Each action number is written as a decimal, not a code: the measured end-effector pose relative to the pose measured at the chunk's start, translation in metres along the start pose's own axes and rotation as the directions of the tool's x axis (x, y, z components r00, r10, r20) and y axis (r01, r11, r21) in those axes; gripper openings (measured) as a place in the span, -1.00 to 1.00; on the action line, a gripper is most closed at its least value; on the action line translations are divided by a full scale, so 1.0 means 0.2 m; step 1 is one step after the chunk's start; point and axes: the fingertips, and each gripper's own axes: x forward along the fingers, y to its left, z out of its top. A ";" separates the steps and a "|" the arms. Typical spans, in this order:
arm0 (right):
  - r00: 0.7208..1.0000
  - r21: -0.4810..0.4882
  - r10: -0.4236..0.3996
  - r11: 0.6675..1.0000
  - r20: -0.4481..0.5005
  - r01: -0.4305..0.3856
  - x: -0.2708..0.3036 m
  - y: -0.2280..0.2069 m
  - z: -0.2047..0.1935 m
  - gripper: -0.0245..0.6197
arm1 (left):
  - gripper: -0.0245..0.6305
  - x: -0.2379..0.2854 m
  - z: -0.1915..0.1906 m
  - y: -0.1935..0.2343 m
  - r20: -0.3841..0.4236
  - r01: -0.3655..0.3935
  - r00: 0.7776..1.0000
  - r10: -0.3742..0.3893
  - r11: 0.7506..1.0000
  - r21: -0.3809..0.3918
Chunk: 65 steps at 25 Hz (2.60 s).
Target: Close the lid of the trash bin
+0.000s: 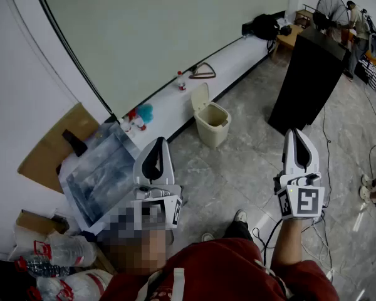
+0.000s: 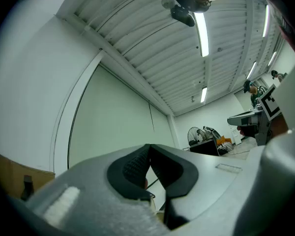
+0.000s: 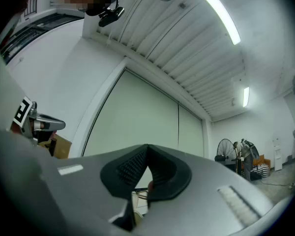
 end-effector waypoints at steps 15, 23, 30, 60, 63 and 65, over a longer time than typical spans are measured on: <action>0.999 0.027 0.038 0.999 -0.014 -0.037 0.04 0.17 -0.04 -0.92 | -0.93 -0.07 -0.06 0.15 -0.022 -0.033 0.999 0.033 0.999 -0.012; 0.998 0.054 0.050 0.997 -0.039 -0.048 0.15 0.17 -0.19 -0.92 | -0.93 0.04 -0.17 0.18 -0.058 -0.048 0.997 0.048 0.999 -0.002; 0.998 0.082 0.035 0.996 -0.053 -0.031 0.31 0.05 -0.33 -0.92 | -0.93 0.24 -0.28 0.14 -0.089 -0.046 0.995 0.044 0.999 -0.019; 0.989 0.170 0.043 0.985 -0.139 -0.019 1.44 -0.87 -0.89 -0.92 | -0.93 1.79 -0.63 -0.28 -0.148 -0.001 0.989 -0.002 1.000 -0.019; 0.992 0.181 0.044 0.983 -0.121 -0.022 1.50 -0.92 -0.91 -0.92 | -0.93 1.85 -0.64 -0.30 -0.148 -0.007 0.989 0.005 1.000 -0.017; 0.993 0.185 0.049 0.982 -0.104 -0.030 1.55 -0.93 -0.91 -0.92 | -0.92 1.88 -0.65 -0.30 -0.151 -0.014 0.989 0.011 1.000 -0.019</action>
